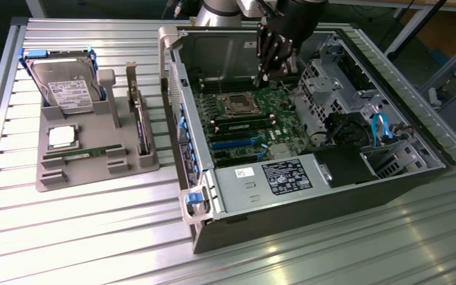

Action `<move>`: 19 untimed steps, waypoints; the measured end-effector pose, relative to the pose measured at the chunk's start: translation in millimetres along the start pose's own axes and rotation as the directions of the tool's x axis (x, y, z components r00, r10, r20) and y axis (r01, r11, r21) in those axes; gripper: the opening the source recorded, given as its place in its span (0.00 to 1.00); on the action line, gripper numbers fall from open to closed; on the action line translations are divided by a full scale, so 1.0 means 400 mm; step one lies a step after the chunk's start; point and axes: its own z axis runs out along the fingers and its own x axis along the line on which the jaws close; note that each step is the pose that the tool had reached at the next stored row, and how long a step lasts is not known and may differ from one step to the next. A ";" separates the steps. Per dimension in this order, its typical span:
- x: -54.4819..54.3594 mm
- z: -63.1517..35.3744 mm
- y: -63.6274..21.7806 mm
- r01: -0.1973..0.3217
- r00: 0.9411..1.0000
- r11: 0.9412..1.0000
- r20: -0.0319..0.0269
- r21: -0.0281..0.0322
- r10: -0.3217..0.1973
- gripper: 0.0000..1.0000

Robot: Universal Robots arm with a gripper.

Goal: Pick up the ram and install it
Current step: 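Press down the ram until it locks into place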

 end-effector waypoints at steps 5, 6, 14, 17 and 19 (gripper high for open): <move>0.001 -0.001 -0.020 0.000 1.000 1.000 0.000 0.000 0.000 0.10; 0.001 -0.001 -0.023 0.000 1.000 1.000 0.000 0.000 0.000 0.10; 0.002 -0.001 -0.048 0.000 1.000 1.000 0.000 0.000 0.000 0.10; 0.002 -0.002 -0.048 0.000 1.000 1.000 0.000 0.000 0.000 0.10; 0.002 -0.001 -0.048 0.000 1.000 1.000 0.000 0.000 0.000 0.10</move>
